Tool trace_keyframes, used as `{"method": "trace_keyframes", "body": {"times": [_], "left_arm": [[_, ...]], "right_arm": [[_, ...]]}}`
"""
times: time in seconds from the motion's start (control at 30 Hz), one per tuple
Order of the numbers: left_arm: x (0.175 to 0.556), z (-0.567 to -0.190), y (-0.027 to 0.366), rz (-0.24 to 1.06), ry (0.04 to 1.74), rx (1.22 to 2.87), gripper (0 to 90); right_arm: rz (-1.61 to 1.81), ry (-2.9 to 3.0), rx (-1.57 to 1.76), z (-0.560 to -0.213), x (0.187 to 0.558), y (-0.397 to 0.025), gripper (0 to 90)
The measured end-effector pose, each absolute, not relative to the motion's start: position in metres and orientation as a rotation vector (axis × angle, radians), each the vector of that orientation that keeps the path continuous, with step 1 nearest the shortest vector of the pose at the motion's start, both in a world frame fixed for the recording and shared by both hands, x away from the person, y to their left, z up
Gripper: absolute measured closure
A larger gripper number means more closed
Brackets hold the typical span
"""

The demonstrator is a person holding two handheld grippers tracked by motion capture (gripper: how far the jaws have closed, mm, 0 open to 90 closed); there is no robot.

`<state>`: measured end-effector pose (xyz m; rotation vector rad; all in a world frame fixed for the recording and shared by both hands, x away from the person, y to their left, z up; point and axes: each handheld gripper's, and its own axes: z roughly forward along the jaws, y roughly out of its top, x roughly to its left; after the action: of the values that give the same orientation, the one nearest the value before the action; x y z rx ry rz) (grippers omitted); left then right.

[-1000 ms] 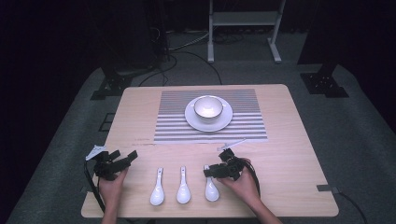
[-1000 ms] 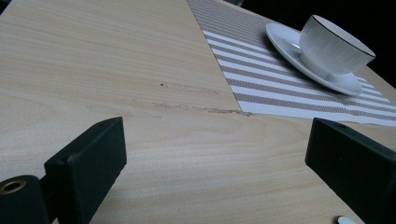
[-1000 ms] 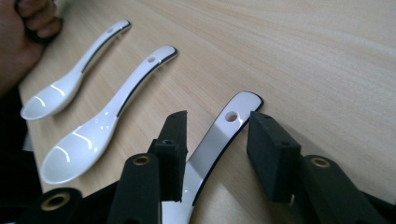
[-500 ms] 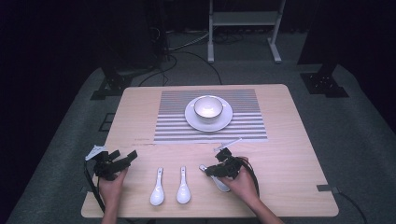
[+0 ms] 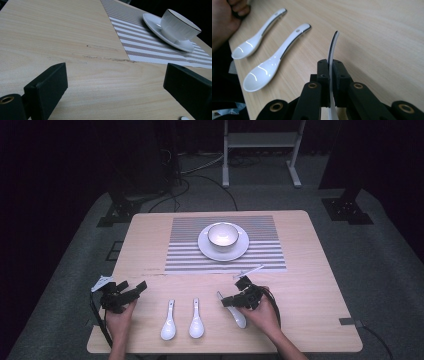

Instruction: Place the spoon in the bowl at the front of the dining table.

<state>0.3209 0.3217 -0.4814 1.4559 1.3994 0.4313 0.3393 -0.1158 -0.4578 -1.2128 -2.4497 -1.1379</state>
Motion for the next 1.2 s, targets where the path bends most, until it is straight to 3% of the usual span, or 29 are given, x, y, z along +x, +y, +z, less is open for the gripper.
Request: {"method": "trace_keyframes", "body": {"times": [0.57, 1.2], "left_arm": [[0.321, -0.481, 0.321, 0.432, 1.402, 1.455, 3.9], [0.321, -0.482, 0.322, 0.430, 1.402, 1.454, 3.9]], "right_arm": [[-1.441, -2.202, -1.236, -0.429, 0.348, -0.146, 84.7], [-1.578, -2.114, -1.331, -0.401, 0.391, -0.151, 84.7]]}}
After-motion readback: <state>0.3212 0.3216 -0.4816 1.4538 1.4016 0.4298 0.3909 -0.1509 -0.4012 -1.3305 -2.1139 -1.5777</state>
